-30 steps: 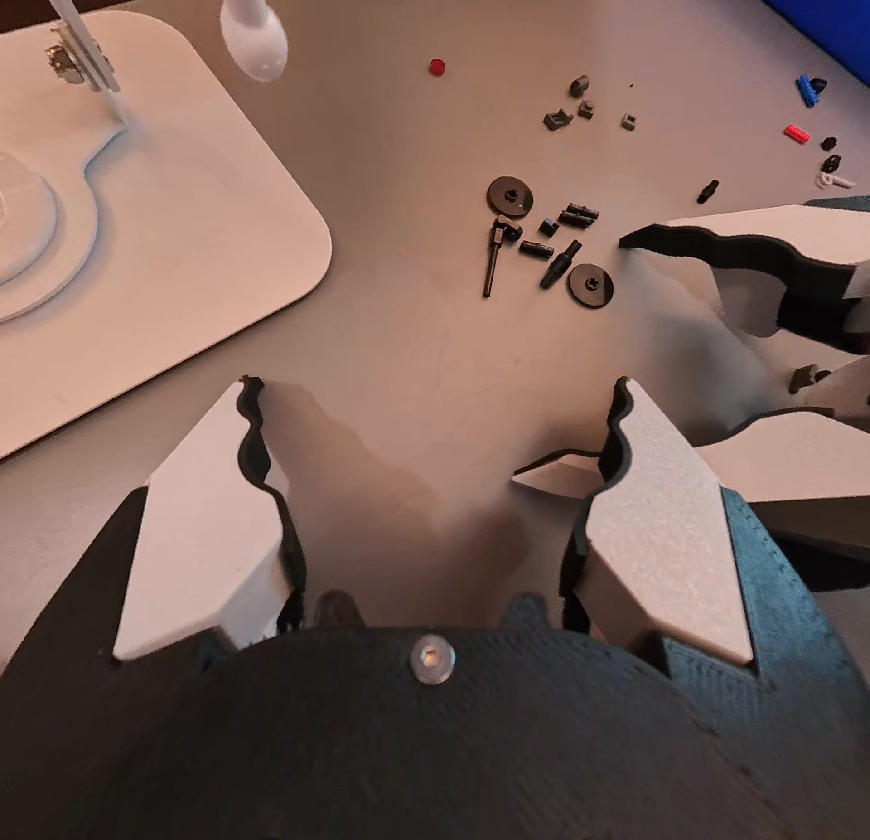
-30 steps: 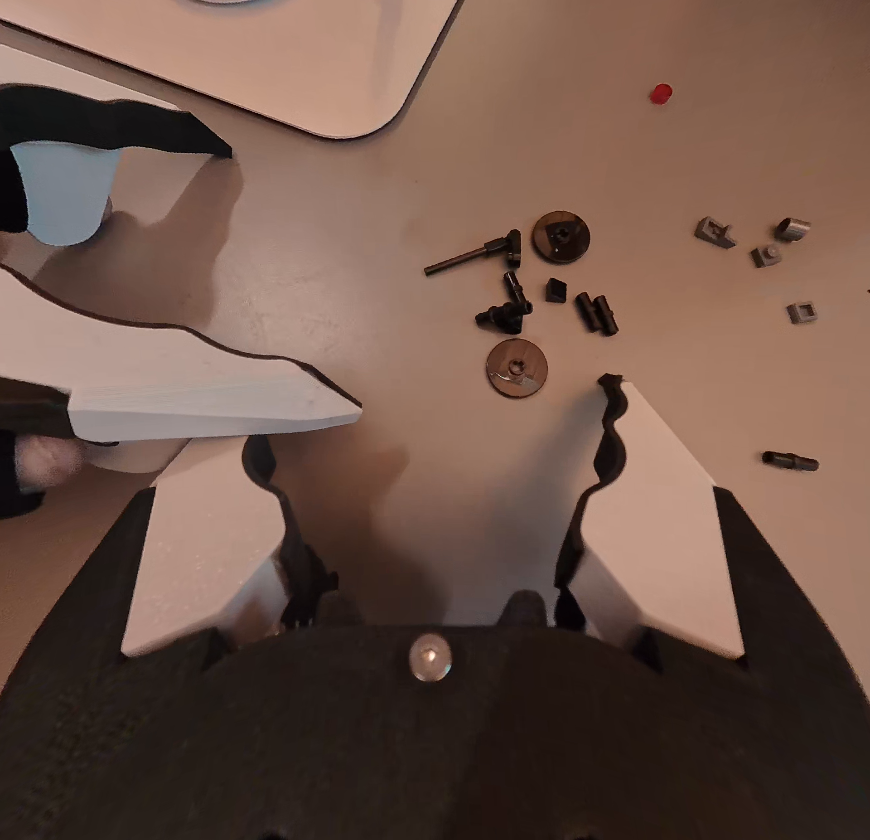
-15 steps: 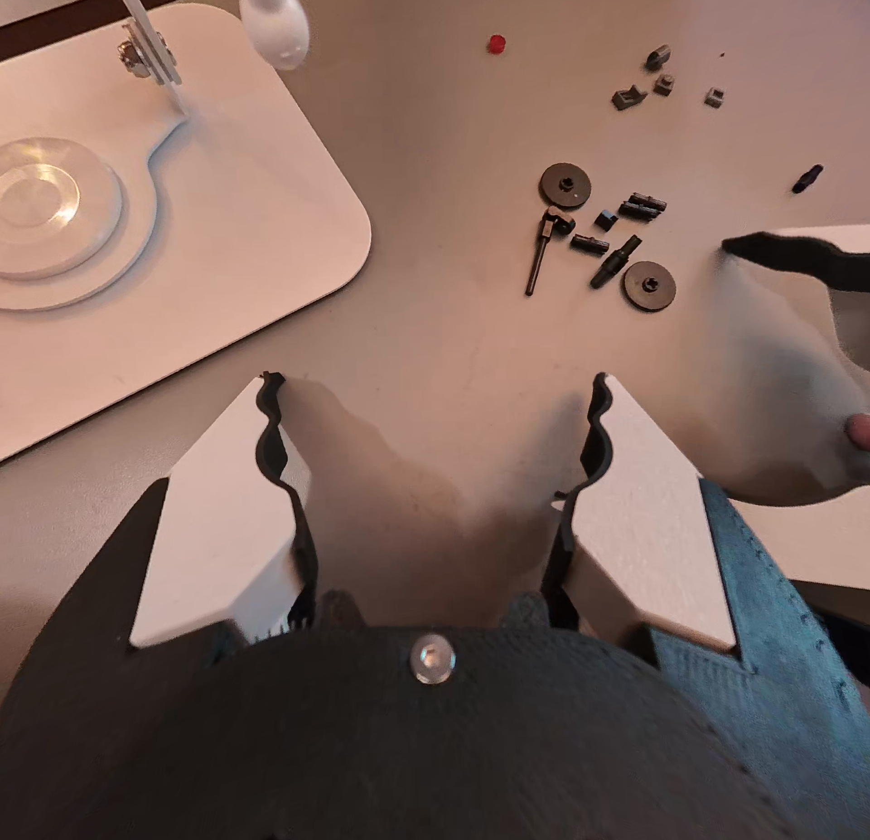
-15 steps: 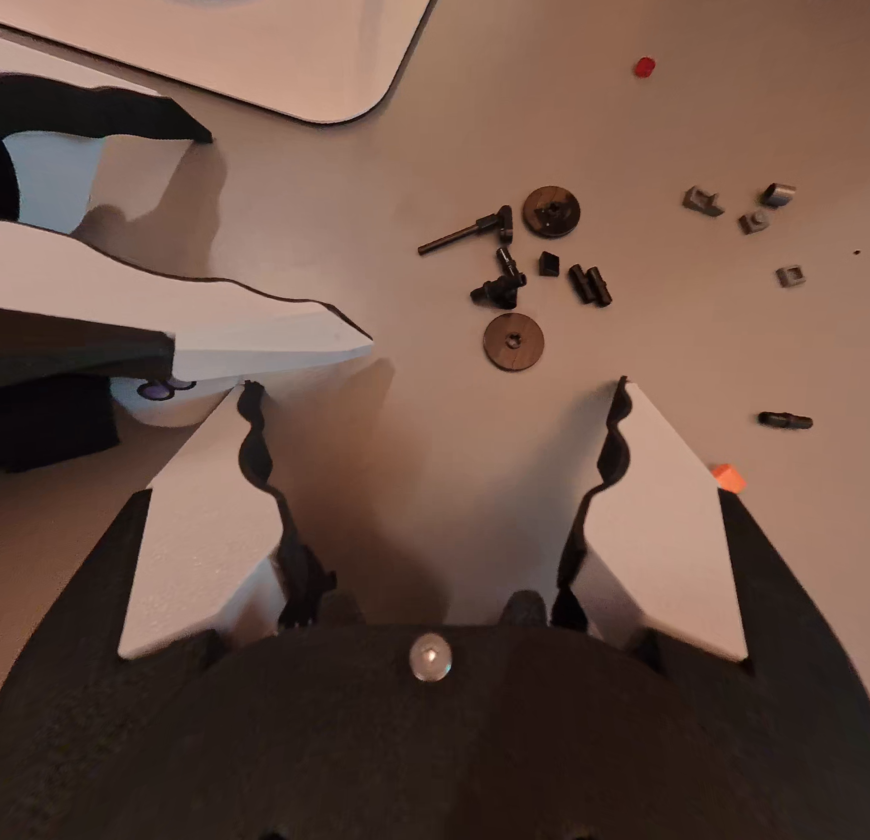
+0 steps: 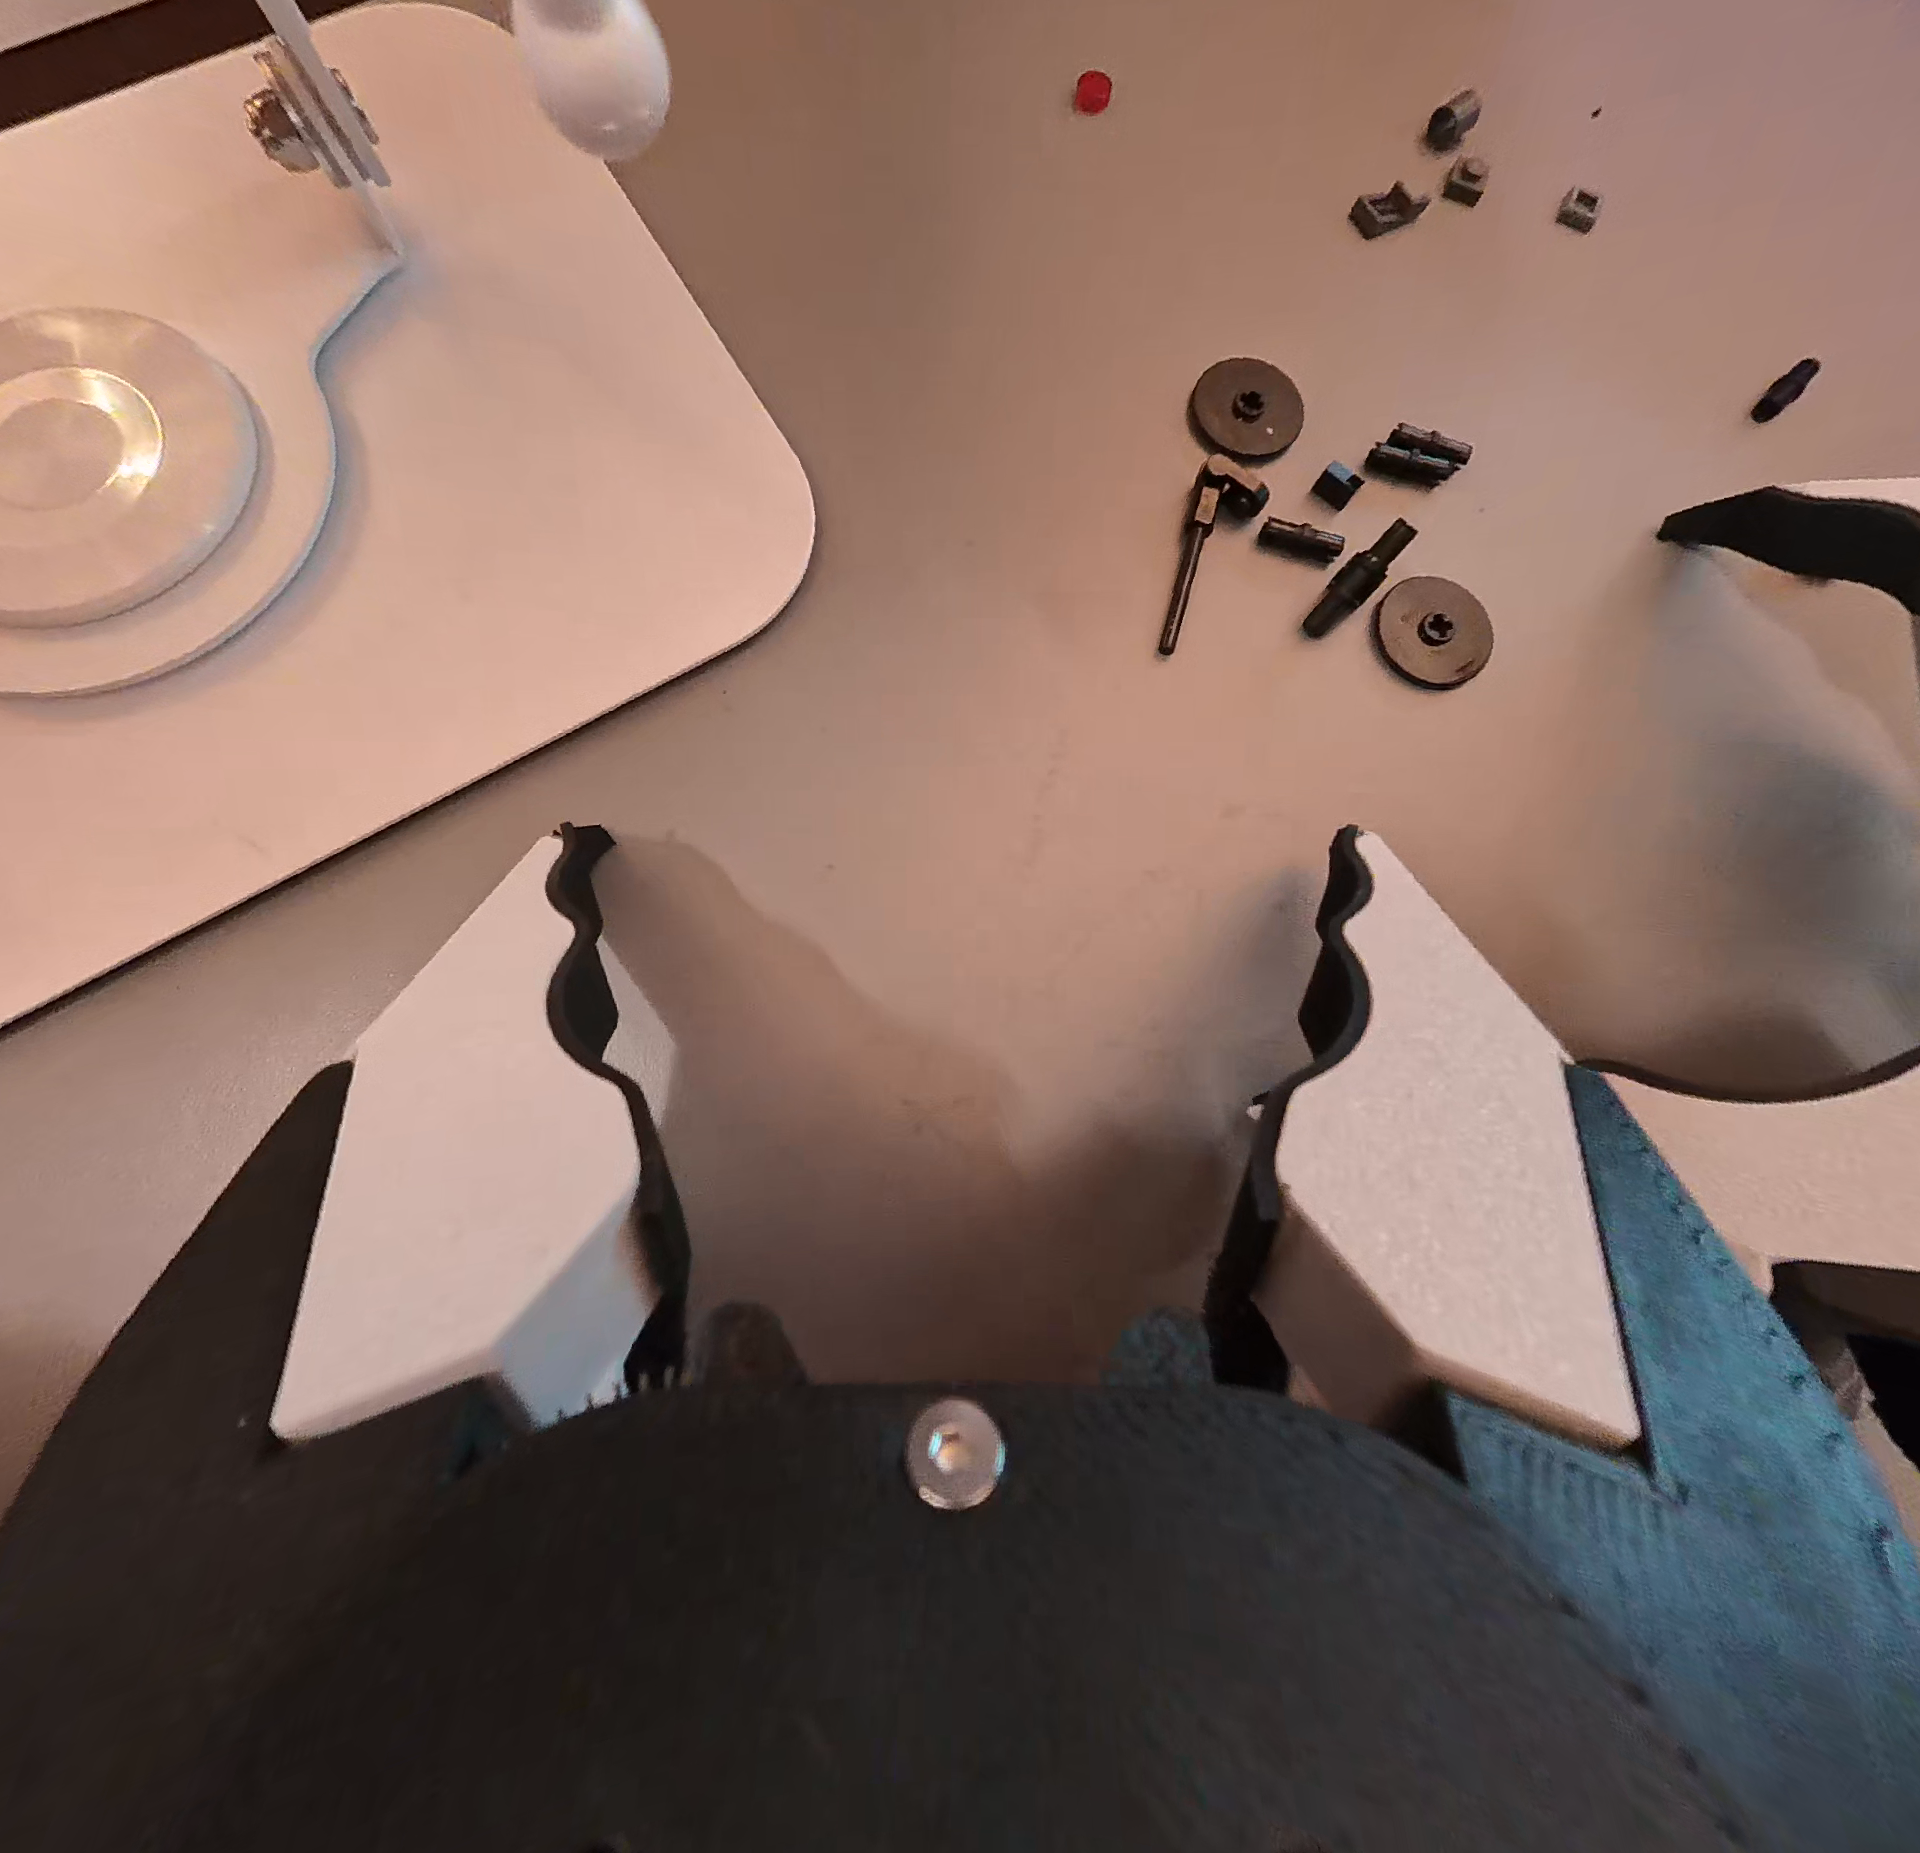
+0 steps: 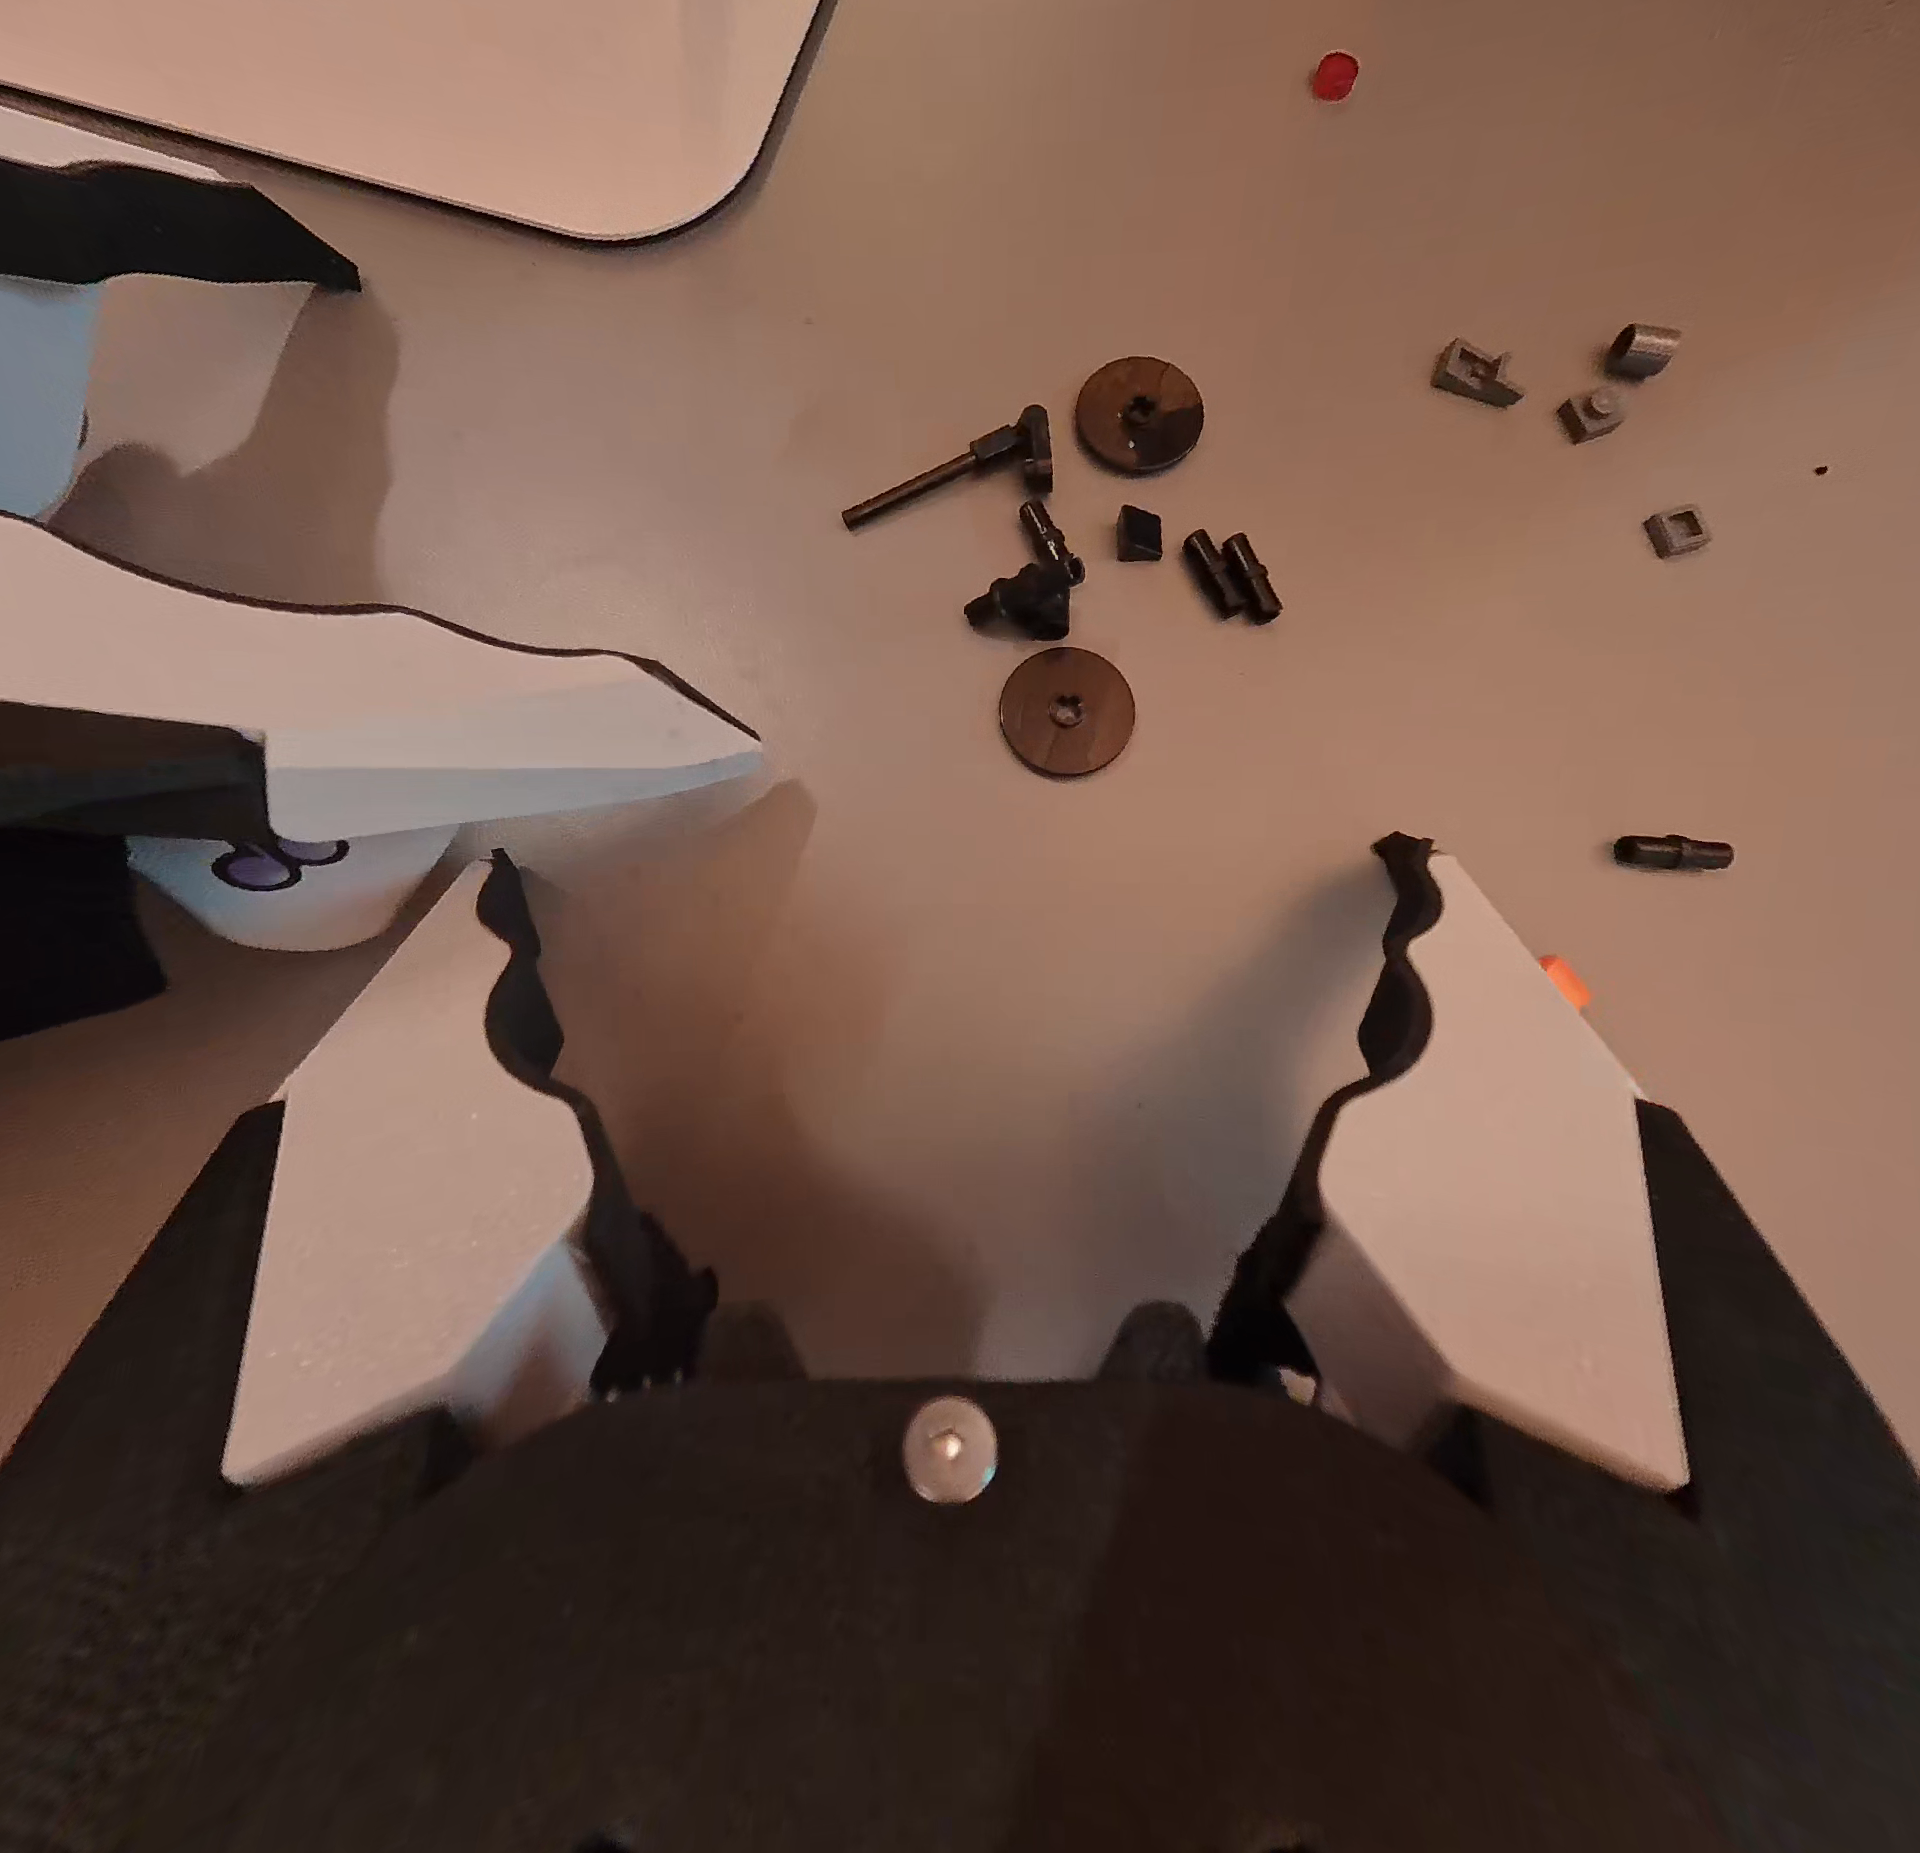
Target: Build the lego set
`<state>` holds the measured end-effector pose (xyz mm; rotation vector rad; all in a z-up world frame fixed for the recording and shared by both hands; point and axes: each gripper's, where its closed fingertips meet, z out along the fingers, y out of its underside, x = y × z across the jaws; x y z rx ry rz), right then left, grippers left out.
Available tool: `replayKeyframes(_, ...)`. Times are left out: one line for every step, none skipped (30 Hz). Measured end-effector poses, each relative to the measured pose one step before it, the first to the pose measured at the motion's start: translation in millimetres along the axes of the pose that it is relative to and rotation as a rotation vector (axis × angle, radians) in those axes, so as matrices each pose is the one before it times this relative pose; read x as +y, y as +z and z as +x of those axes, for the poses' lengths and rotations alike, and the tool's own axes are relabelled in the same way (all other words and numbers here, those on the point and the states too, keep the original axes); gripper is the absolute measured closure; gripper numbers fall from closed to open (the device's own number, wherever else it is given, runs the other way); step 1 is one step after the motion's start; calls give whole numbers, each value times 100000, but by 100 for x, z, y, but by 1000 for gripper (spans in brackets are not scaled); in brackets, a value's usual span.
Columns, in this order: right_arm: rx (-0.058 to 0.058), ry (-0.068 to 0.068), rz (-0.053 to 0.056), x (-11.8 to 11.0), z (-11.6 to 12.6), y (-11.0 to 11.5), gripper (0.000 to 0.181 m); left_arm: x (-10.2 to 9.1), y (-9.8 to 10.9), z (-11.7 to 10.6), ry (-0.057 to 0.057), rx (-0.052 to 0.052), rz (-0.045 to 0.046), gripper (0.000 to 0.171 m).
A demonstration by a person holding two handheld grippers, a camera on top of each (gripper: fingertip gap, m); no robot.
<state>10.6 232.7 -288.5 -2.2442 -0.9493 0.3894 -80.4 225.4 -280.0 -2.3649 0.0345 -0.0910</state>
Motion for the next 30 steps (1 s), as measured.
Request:
replayKeyframes(1, -3, -1, 0, 0, 0, 26, 23, 29, 8, 366, -309, -270, 38)
replayKeyframes(-5, -7, -6, 1, 0, 0, 26, 66, 72, 24, 775, -524, -638, 37)
replayKeyframes(-5, 11, -2, 6, 6, -5, 26, 112, 89, 17, 1226, -972, -951, 35)
replayKeyframes(-3, 59, 27, -4, 10, 1, 26, 84, 83, -161, 786, -2127, -820, 38)
replayKeyframes(23, 55, 31, -6, 6, -10, 26, 53, 52, -125, 522, -1818, -597, 40)
replayKeyframes(43, 18, 11, -2, 5, 1, 26, -24, 1, 13, -351, -81, 120, 41)
replayKeyframes(7, -8, -2, 0, 2, 0, 26, -4, 2, -8, -108, -43, 32, 41)
replayKeyframes(-3, 5, -2, 0, -1, 0, 26, 3, -4, -7, -81, -23, 36, 41)
replayKeyframes(-6, 14, 1, -5, 5, 5, 26, -6, 6, 5, -68, -71, -9, 41)
replayKeyframes(-1, 1, 3, 0, 0, 0, 26, 2, -1, -4, 1, -30, -13, 41)
replayKeyframes(5, -1, 2, 0, 1, 0, 26, 12, 5, -16, -112, -103, -34, 40)
replayKeyframes(5, 0, 0, 0, 1, 0, 26, 11, 8, -40, -220, -106, -74, 40)
replayKeyframes(-1, 3, 4, 0, 0, 0, 26, 3, 1, -11, -29, -94, -76, 39)
replayKeyframes(1, 7, 3, 5, 7, -5, 26, -2, 18, -8, -47, -78, -43, 39)
replayKeyframes(13, 23, 12, -2, 0, 1, 26, -4, 5, -5, 32, -20, -21, 39)
replayKeyframes(19, 23, 12, -7, 8, 5, 26, -9, 11, 5, 28, -14, -45, 39)
replayKeyframes(8, 0, 1, 0, 1, 0, 26, -3, 18, -23, -60, 26, -32, 38)
replayKeyframes(15, 13, 9, -1, 1, 1, 26, 4, 12, -15, -80, -1, -28, 38)
replayKeyframes(27, 55, 30, 1, 21, -3, 27, -9, 11, 2, 66, -21, -43, 38)
replayKeyframes(39, 55, 28, -11, 1, -5, 27, -12, 29, 1, 58, -30, -76, 37)
replayKeyframes(29, 10, -1, 0, 3, 0, 27, -25, 25, -15, -32, -42, -31, 37)
replayKeyframes(49, 43, -25, 3, 18, -2, 27, -13, 26, -9, -31, -3, -16, 37)
replayKeyframes(58, 56, -35, 7, 11, 9, 27, -5, 5, 2, 45, 37, -20, 37)
replayKeyframes(1, 6, -12, 2, 0, -1, 27, 6, -6, 0, -9, -8, 10, 37)
replayKeyframes(0, 2, -2, 0, 0, 0, 26, -3, 1, 0, -10, -2, 20, 37)
replayKeyframes(1, 5, 1, 0, 0, 0, 26, 0, 0, -1, 7, 0, 0, 37)
replayKeyframes(7, 18, 6, 4, 7, -4, 26, 1, -1, -2, 18, -2, -10, 37)
replayKeyframes(16, 20, 12, -2, 1, 1, 26, -6, 6, 1, 20, 18, -8, 37)
replayKeyframes(9, 7, 3, 0, 1, 0, 27, -7, 20, 4, 8, 39, -5, 37)
replayKeyframes(0, 0, 0, 0, 0, 0, 27, -1, 1, -9, 0, 7, 12, 37)
